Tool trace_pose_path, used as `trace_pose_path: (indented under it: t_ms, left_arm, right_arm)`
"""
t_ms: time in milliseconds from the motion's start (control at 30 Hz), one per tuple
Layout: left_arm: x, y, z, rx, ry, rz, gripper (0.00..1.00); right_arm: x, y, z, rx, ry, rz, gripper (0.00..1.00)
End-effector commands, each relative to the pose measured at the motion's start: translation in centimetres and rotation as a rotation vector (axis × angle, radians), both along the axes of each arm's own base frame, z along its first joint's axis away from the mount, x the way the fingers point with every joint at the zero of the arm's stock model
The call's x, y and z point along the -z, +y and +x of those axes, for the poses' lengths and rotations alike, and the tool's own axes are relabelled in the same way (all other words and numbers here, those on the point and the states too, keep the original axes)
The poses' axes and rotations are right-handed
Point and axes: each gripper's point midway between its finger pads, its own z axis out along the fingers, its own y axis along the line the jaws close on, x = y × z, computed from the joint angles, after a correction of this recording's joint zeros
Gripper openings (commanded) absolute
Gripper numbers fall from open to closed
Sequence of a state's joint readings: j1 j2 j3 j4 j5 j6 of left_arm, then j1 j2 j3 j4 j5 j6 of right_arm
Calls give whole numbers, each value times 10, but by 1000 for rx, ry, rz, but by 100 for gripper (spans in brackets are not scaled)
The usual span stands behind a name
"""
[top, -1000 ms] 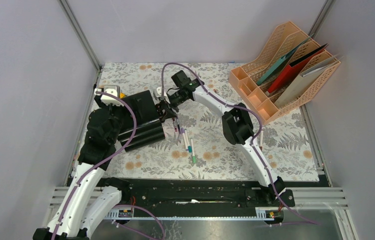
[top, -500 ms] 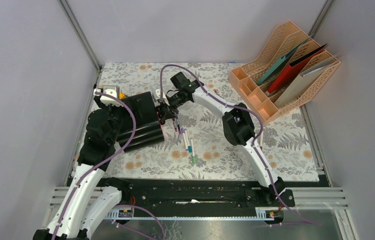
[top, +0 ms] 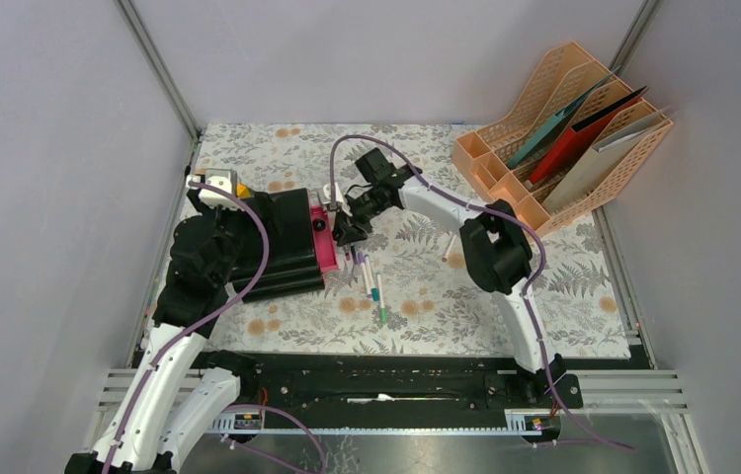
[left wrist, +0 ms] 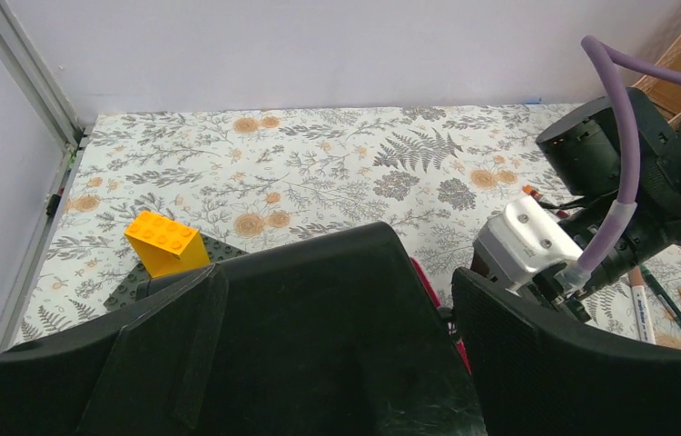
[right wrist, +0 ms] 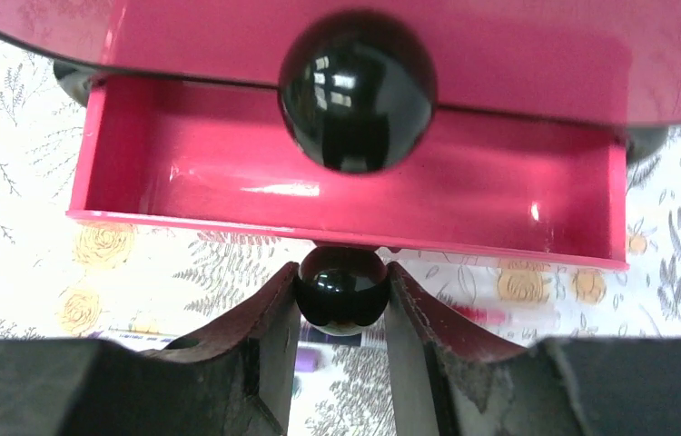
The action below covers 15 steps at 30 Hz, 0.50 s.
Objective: Organize the desk
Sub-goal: Open the drawer in the storage box.
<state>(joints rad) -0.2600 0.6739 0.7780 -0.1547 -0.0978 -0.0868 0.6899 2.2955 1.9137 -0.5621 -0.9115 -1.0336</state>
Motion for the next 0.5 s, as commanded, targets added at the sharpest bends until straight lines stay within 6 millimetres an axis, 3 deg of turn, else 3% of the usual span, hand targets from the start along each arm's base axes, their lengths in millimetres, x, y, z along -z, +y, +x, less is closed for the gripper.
trace_pose_path:
  t_ms: [0,167,300,367,467]
  left_arm:
    - [-19,-4,1,24,-65,-25,99]
    - [-17,-7,2,38,-59,-26,99]
    - [-16,-11,3,55,-50,-28,99]
    - [-14,-13,4,69,-45,-27,99]
    - [-12,-17,5,86,-33,-28,99]
  right_arm:
    - [-20,-18,3,94,12,-12,13]
    - [-19,-31,12,183,-8,-34,14]
    - [-20,-37,13,208,-5,-45,21]
    - [-21,-37,15,220,0,-48,31]
    - [-27,-38,17,244,-1,-49,55]
